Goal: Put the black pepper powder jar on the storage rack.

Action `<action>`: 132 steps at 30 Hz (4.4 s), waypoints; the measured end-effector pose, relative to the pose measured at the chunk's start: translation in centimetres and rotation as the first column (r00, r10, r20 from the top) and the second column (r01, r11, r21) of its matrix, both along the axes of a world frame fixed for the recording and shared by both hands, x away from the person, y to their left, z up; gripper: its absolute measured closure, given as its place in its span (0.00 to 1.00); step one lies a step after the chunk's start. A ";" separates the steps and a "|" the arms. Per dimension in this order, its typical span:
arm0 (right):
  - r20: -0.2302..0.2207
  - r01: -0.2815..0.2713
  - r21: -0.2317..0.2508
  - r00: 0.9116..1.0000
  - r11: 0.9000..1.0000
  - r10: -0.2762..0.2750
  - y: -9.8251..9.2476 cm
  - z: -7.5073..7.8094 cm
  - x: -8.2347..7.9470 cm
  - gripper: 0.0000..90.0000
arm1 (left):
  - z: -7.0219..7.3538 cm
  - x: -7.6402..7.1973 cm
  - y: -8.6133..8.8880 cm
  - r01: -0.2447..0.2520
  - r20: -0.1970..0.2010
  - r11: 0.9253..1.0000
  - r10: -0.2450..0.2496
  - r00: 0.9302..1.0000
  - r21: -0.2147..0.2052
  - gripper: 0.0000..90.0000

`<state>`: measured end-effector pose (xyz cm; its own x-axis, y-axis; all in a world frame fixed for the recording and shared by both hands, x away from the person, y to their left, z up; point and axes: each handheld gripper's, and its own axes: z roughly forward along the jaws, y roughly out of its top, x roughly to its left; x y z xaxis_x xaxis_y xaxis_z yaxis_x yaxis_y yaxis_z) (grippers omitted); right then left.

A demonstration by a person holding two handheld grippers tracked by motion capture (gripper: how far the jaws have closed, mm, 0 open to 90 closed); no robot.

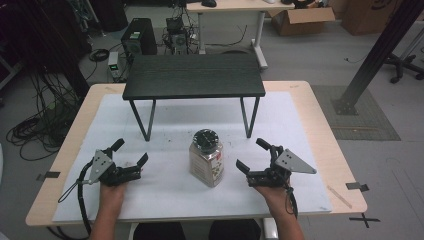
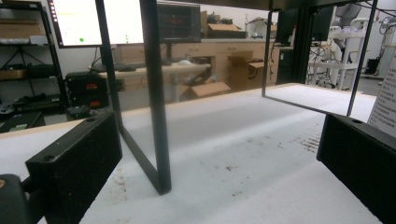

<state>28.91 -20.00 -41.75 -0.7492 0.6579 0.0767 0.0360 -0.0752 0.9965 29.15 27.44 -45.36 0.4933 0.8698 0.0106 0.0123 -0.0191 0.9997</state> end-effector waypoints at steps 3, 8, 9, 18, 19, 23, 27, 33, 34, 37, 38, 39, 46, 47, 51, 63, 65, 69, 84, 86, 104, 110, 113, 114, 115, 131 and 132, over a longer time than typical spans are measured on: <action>-0.008 -0.004 -0.007 1.000 1.000 0.004 0.3 0.2 -0.1 0.00 | 0.0 0.0 0.0 0.000 0.000 1.000 0.000 1.000 -0.001 0.01; -0.027 -0.021 -0.016 0.999 1.000 0.020 1.1 0.7 -0.2 0.00 | 0.0 0.0 0.0 0.000 0.000 1.000 0.000 1.000 0.000 0.01; -0.029 -0.024 -0.018 0.999 1.000 0.024 1.2 0.8 -0.3 0.00 | 0.0 0.0 0.0 0.000 0.000 1.000 0.000 1.000 0.000 0.01; -0.033 -0.070 -0.026 0.997 0.997 0.069 2.6 1.6 -0.5 0.00 | 0.0 0.0 0.0 0.000 0.001 1.000 0.000 1.000 0.000 0.01; -0.033 -0.070 -0.026 0.997 0.997 0.069 2.6 1.6 -0.5 0.00 | 0.0 0.0 0.0 0.000 0.001 1.000 0.000 1.000 0.000 0.01; -0.043 -0.090 -0.040 0.995 0.995 0.089 3.5 1.9 -0.5 0.00 | 0.0 0.0 0.0 0.000 0.001 1.000 0.000 1.000 0.000 0.01; -0.044 -0.101 -0.045 0.994 0.994 0.099 4.0 2.0 -0.4 0.00 | 0.0 0.0 0.0 0.000 0.001 1.000 0.000 1.000 0.000 0.01; -0.046 -0.121 -0.049 0.992 0.991 0.119 4.9 2.3 -0.3 0.00 | 0.0 0.0 0.0 0.000 0.001 1.000 0.000 1.000 0.000 0.01; -0.048 -0.125 -0.049 0.991 0.991 0.123 5.0 2.4 -0.3 0.00 | 0.0 0.0 0.0 0.000 0.001 1.000 0.000 1.000 -0.001 0.01; -0.051 -0.133 -0.056 0.990 0.990 0.130 5.5 2.4 -0.2 0.00 | 0.0 0.0 0.0 0.000 0.001 1.000 0.000 1.000 -0.001 0.01; -0.051 -0.133 -0.056 0.990 0.990 0.130 5.5 2.4 -0.2 0.00 | 0.0 0.0 0.0 0.000 0.001 1.000 0.000 1.000 -0.001 0.01; -0.052 -0.136 -0.058 0.990 0.989 0.133 5.6 2.4 -0.2 0.00 | 0.0 0.0 0.0 0.001 0.001 1.000 -0.001 1.000 -0.001 0.01; -0.058 -0.149 -0.074 0.988 0.986 0.145 6.4 2.4 0.0 0.00 | 0.0 0.0 0.0 0.000 0.001 1.000 0.000 1.000 -0.001 0.01; -0.059 -0.151 -0.075 0.987 0.986 0.146 6.5 2.4 0.0 0.00 | 0.0 0.0 0.0 0.000 0.001 1.000 0.000 1.000 -0.001 0.01; -0.063 -0.158 -0.077 0.986 0.984 0.154 6.9 2.4 0.1 0.00 | 0.0 0.0 0.0 0.000 0.001 1.000 0.000 1.000 -0.001 0.01; -0.072 -0.170 -0.085 0.984 0.982 0.164 8.3 2.2 0.5 0.00 | 0.0 0.0 0.0 0.001 0.002 1.000 -0.001 1.000 -0.002 0.01; -0.076 -0.173 -0.087 0.983 0.981 0.167 8.7 2.0 0.7 0.00 | 0.0 0.0 0.0 0.001 0.002 1.000 -0.001 1.000 -0.002 0.01; -0.080 -0.174 -0.090 0.983 0.981 0.167 9.0 1.9 0.9 0.00 | 0.0 0.0 0.0 0.001 0.001 1.000 -0.001 1.000 -0.002 0.01; -0.096 -0.170 -0.100 0.982 0.980 0.160 10.3 1.7 1.6 0.00 | 0.0 0.0 0.0 0.001 0.002 1.000 -0.001 1.000 -0.003 0.01; -0.099 -0.169 -0.098 0.982 0.981 0.160 10.4 1.7 1.7 0.00 | 0.0 0.0 0.0 0.001 0.002 1.000 -0.001 1.000 -0.003 0.01; -0.112 -0.148 -0.114 0.984 0.982 0.135 11.3 1.5 2.0 0.05 | 0.0 0.0 0.0 0.001 0.003 1.000 -0.001 1.000 -0.004 0.01; -0.105 -0.139 -0.109 0.986 0.984 0.127 11.2 1.5 2.0 0.09 | 0.0 0.0 0.1 0.002 0.003 1.000 -0.002 1.000 -0.004 0.01; -0.101 -0.138 -0.104 0.987 0.985 0.127 11.1 1.5 2.0 0.11 | 0.0 0.0 0.1 0.002 0.003 1.000 -0.002 1.000 -0.004 0.01; -0.102 -0.139 -0.103 0.987 0.985 0.128 11.1 1.5 2.0 0.12 | 0.0 0.0 0.1 0.002 0.003 1.000 -0.002 1.000 -0.004 0.01; -0.103 -0.139 -0.103 0.986 0.985 0.129 11.1 1.5 2.0 0.13 | 0.0 0.0 0.1 0.002 0.003 1.000 -0.002 1.000 -0.004 0.01; -0.058 -0.107 -0.153 0.993 0.982 0.099 11.0 1.8 1.5 0.25 | 0.0 0.0 0.1 0.002 0.004 1.000 -0.002 1.000 -0.005 0.01; -0.060 -0.106 -0.156 0.993 0.982 0.098 11.0 1.9 1.5 0.25 | 0.0 0.0 0.1 0.002 0.004 1.000 -0.002 1.000 -0.004 0.01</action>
